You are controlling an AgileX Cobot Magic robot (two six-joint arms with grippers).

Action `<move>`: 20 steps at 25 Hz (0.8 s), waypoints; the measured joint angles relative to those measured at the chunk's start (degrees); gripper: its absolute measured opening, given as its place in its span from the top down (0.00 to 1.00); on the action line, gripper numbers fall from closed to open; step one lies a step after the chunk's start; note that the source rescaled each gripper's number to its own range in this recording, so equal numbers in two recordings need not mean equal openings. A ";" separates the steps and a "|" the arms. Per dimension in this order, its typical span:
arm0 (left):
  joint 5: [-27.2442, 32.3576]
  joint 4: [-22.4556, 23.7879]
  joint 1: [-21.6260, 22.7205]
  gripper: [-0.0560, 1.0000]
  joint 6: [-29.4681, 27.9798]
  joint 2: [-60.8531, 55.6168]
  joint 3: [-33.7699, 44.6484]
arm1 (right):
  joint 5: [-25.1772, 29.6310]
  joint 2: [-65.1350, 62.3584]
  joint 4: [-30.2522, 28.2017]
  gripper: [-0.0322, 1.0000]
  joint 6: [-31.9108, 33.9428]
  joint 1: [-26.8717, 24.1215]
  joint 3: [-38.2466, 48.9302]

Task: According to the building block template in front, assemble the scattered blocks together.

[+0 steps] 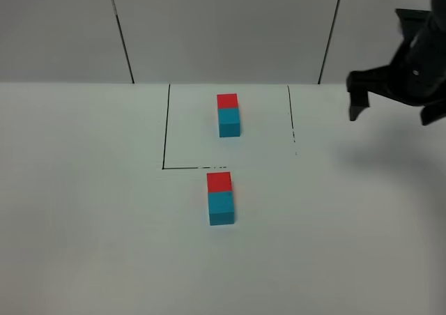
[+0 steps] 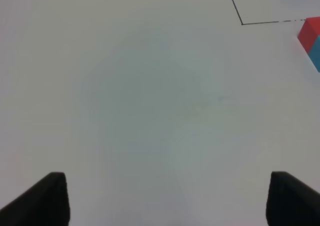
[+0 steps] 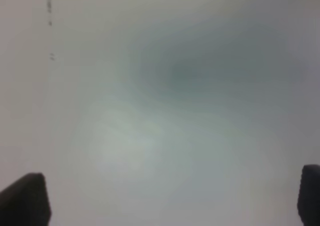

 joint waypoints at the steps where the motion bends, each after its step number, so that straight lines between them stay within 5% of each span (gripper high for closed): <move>1: 0.00 0.00 0.00 0.31 0.00 0.00 0.00 | -1.37 -2.83 -0.45 0.00 -0.28 -1.09 4.08; 8: 0.00 0.00 0.00 0.31 0.00 0.00 0.00 | -5.20 -23.64 -2.62 0.00 -1.75 -4.31 27.04; 20: 0.00 0.00 0.00 0.31 0.00 0.00 0.00 | -3.25 -61.05 -3.03 0.00 -1.92 -4.31 48.99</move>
